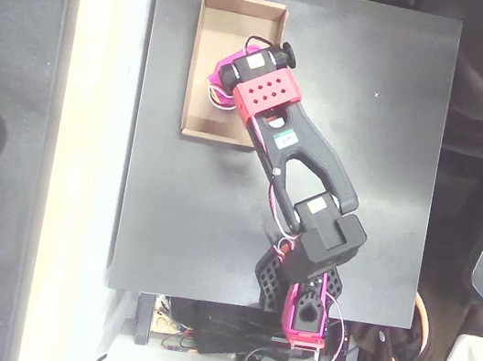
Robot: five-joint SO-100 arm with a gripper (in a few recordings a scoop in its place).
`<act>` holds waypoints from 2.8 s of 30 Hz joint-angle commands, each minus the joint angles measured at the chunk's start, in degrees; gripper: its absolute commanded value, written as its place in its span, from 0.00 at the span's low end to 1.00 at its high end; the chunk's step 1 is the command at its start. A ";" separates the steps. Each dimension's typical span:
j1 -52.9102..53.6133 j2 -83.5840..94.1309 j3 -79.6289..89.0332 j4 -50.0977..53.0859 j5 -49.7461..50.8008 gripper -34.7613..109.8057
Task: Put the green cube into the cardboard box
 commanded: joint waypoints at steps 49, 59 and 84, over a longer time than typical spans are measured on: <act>2.29 29.36 -1.05 -2.81 0.70 0.49; 10.37 43.07 -1.05 -2.81 0.70 0.49; 34.98 57.48 8.96 -2.02 0.70 0.33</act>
